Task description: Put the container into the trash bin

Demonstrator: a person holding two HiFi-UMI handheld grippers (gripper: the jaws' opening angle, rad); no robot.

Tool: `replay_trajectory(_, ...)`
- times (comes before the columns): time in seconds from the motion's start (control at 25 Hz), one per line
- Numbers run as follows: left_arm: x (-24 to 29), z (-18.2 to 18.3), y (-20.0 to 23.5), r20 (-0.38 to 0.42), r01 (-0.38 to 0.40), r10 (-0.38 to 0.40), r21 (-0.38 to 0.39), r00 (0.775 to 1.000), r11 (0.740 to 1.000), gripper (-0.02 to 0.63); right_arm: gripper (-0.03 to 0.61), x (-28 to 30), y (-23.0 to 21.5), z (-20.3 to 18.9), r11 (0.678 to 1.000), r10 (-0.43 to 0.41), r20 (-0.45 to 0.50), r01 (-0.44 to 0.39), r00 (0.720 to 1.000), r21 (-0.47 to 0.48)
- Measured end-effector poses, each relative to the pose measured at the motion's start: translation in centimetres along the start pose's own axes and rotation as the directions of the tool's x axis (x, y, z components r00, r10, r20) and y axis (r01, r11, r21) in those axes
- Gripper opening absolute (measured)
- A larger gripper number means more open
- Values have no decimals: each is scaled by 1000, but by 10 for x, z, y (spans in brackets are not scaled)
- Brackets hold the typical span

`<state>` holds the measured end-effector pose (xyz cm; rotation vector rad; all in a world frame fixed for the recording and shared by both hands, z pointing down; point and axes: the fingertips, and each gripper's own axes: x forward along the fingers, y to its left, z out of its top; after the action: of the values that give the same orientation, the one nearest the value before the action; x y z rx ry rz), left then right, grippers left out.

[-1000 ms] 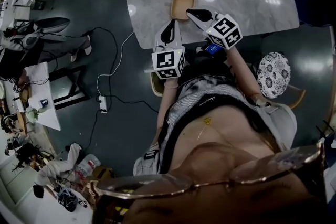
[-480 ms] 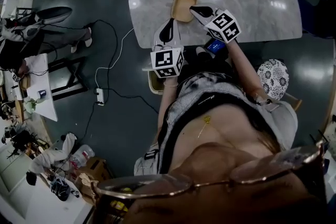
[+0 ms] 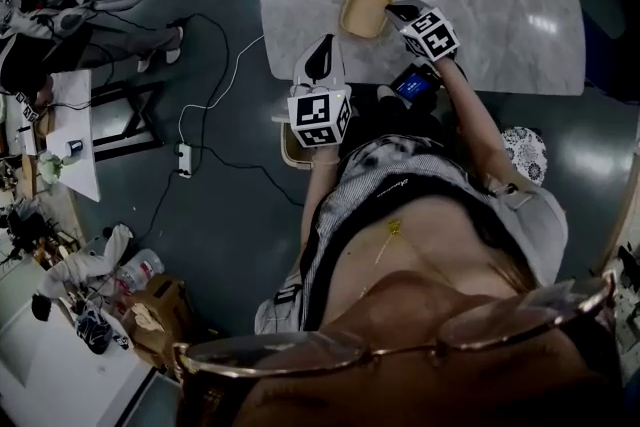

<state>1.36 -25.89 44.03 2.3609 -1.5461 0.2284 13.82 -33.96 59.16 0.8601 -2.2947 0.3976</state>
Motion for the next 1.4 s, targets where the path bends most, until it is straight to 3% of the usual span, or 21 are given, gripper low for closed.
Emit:
replay_trajectory(0.44,-13,-15,16,-16,-93,93,-39,996,995,0,26,47,-27,-57,1000,14,-182,-9,983,30)
replay_trajectory(0.6,-18,-19,21,-19,-122,121,-58,993,991,0,28,51,-47,-71,992,-68,-231,91,971,89)
replay_trajectory(0.76,-21,-18,33,-25,-152,150,-86,988,985,0,160,64,-57,-66,967,-74,-257,132,963,216)
replay_trajectory(0.96,-29,-21,33,-22,-189,187,-114,982,975,0,170,82,-64,-71,936,-39,-280,133,959,325)
replay_trajectory(1.12,-35,-26,29,-21,-219,218,-129,976,967,0,138,90,-71,-78,947,-58,-316,152,947,281)
replay_trajectory(1.28,-41,-30,30,-19,-248,248,-142,969,958,0,50,96,-75,-79,968,-95,-338,167,936,190)
replay_trajectory(1.4,-45,-30,33,-17,-258,258,-152,966,954,0,48,99,-73,-75,978,-107,-346,161,932,132)
